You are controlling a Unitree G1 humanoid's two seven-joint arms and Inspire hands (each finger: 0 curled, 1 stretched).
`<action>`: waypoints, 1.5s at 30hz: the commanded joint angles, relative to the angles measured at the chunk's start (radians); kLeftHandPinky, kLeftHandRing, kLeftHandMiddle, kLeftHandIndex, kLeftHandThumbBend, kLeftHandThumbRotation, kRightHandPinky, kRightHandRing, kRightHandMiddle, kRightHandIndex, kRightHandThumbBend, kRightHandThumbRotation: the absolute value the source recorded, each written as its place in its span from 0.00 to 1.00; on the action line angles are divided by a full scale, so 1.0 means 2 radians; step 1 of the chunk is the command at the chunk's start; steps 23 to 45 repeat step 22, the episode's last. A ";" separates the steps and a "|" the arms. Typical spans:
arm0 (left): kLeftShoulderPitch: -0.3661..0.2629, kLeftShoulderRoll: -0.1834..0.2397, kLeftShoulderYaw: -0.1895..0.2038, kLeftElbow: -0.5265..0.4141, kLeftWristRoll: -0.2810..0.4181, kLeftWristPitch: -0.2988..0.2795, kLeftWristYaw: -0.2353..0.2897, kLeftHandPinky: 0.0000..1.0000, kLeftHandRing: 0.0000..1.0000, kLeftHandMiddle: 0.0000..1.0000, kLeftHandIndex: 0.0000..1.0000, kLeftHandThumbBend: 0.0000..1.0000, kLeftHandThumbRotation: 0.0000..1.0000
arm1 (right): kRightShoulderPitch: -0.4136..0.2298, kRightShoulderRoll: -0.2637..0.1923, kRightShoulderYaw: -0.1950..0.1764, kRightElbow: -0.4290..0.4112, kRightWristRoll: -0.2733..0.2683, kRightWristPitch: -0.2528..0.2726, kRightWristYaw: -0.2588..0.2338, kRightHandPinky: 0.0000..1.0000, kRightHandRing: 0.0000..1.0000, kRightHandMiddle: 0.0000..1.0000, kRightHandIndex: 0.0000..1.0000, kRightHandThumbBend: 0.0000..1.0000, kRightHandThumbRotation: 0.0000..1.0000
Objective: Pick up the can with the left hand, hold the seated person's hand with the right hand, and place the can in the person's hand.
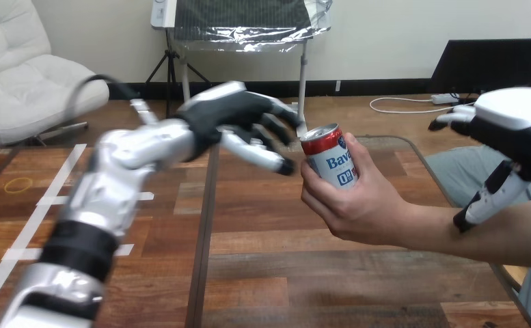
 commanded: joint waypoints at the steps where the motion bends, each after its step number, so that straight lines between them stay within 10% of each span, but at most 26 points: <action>1: 0.015 0.025 0.027 -0.033 -0.017 -0.012 0.015 0.54 0.63 0.69 0.73 0.70 0.10 | 0.002 -0.015 -0.026 -0.025 0.014 0.006 0.003 0.93 1.00 0.99 0.94 0.81 0.21; 22: 0.109 0.038 0.085 -0.098 -0.073 -0.022 0.051 0.58 0.65 0.70 0.75 0.67 0.09 | 0.052 0.017 -0.078 -0.098 0.065 0.029 -0.026 0.87 0.98 0.96 0.90 0.73 0.15; 45: 0.109 0.038 0.085 -0.098 -0.073 -0.022 0.051 0.58 0.65 0.70 0.75 0.67 0.09 | 0.052 0.017 -0.078 -0.098 0.065 0.029 -0.026 0.87 0.98 0.96 0.90 0.73 0.15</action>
